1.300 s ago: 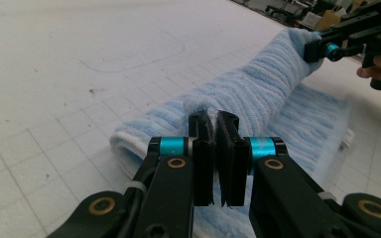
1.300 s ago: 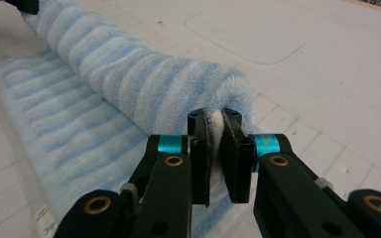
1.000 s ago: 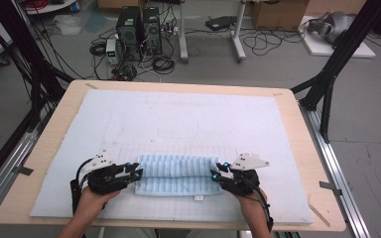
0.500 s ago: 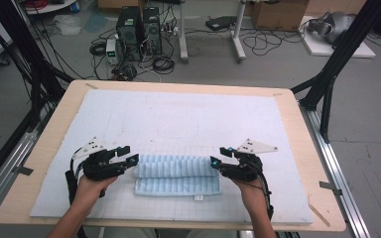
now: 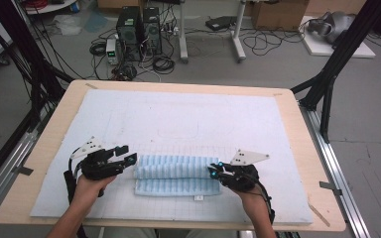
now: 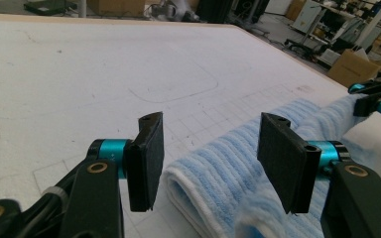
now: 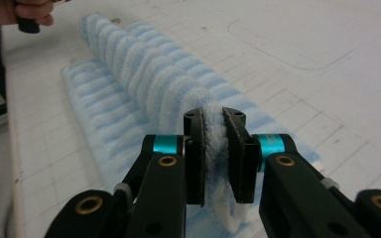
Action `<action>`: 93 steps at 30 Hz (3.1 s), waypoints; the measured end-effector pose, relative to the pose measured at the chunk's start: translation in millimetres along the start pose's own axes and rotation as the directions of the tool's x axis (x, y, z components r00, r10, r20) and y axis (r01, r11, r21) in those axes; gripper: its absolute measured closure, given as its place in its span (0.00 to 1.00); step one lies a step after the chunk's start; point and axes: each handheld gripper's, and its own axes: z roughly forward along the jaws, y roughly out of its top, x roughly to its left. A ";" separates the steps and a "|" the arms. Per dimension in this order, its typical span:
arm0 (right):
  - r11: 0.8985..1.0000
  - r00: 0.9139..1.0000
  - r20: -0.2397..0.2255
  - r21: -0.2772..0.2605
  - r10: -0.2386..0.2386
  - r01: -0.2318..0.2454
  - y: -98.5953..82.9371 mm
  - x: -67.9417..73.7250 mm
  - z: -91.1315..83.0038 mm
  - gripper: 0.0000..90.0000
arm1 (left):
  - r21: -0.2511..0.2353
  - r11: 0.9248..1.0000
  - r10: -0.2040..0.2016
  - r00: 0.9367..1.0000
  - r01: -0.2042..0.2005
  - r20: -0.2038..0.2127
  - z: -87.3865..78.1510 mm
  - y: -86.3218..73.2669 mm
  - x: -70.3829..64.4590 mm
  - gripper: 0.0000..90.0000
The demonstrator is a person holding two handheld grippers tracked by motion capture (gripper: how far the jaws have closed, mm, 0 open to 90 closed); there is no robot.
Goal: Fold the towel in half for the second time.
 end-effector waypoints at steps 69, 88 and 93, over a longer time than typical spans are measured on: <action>0.992 0.919 0.379 -0.108 0.106 -0.069 -19.3 -9.3 -48.4 0.13 | -0.077 0.990 0.107 0.988 -0.115 -0.112 -21.5 -7.8 3.1 0.21; 0.986 0.898 0.416 -0.136 0.144 -0.094 -36.0 -6.4 -68.5 0.13 | -0.088 0.987 0.119 0.984 -0.131 -0.129 -44.7 -9.2 8.2 0.22; 0.986 0.897 0.417 -0.137 0.144 -0.095 -36.2 -6.9 -69.4 0.13 | -0.088 0.988 0.114 0.985 -0.127 -0.133 -45.8 -10.2 8.8 0.22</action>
